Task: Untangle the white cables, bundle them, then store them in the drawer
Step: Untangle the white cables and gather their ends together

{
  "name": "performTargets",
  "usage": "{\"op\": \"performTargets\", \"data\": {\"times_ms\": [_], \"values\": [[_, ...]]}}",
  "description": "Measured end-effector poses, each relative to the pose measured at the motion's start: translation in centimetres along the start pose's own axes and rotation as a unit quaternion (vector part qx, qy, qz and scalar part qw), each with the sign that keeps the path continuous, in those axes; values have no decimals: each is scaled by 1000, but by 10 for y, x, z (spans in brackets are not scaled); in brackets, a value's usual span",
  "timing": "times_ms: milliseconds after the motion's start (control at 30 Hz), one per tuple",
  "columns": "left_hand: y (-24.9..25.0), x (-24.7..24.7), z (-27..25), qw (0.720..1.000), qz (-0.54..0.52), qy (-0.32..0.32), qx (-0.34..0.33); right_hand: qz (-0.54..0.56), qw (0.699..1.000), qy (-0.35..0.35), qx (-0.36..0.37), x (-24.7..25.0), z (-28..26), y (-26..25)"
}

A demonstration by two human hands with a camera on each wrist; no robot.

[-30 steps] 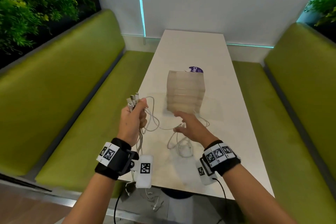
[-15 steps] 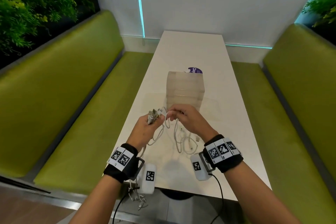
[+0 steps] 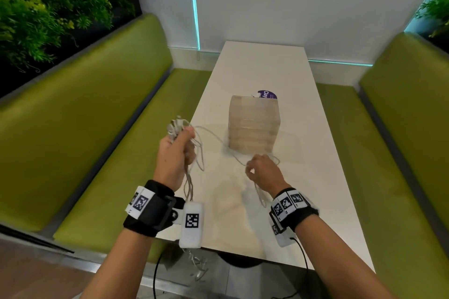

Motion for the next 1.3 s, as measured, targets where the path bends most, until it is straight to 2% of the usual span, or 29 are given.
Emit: {"op": "performTargets", "data": {"times_ms": [67, 133, 267, 333, 400, 500, 633, 733, 800, 867, 1000, 1067, 1200, 1300], "values": [[9, 17, 5, 999, -12, 41, -3, 31, 999, 0, -32, -5, 1, 21], [7, 30, 9, 999, -1, 54, 1, 88, 995, 15, -54, -1, 3, 33], [-21, 29, 8, 996, 87, 21, 22, 182, 982, 52, -21, 33, -1, 12], [-33, 23, 3, 991, 127, -2, 36, 251, 968, 20, 2, 53, -11, -10], [-41, 13, -3, 987, 146, -44, 54, 319, 946, -52, 18, 68, -26, -29], [-50, -5, -14, 973, 156, -139, 96, 336, 929, -150, 47, 76, -50, -50], [-62, -27, -32, 942, 136, -266, 154, 330, 918, -208, 68, 73, -58, -56], [-68, -37, -45, 925, 70, -314, 204, 380, 887, -250, 82, 68, -62, -63], [-71, -40, -51, 923, 17, -304, 237, 412, 868, -259, 96, 68, -67, -72], [-72, -41, -54, 925, 3, -287, 248, 427, 863, -249, 104, 70, -71, -78], [-63, -45, -58, 918, 41, -324, 227, 434, 859, -254, 98, 66, -74, -79], [-59, -44, -57, 912, 91, -345, 201, 418, 867, -252, 96, 66, -75, -74], [-58, -31, -42, 941, 91, -262, 191, 407, 874, -253, 84, 63, -76, -66], [-61, -31, -42, 948, 57, -242, 199, 440, 872, -207, 60, 62, -70, -64]]}}
Point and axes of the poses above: each hand's wrist, its own z-axis towards the middle knuckle, its own x-axis out of the back of the hand, y = z × x, the point moved 8 cm from there along z, towards the middle knuckle, and after that the axes turned 9 degrees about -x, right-handed, at the moved point
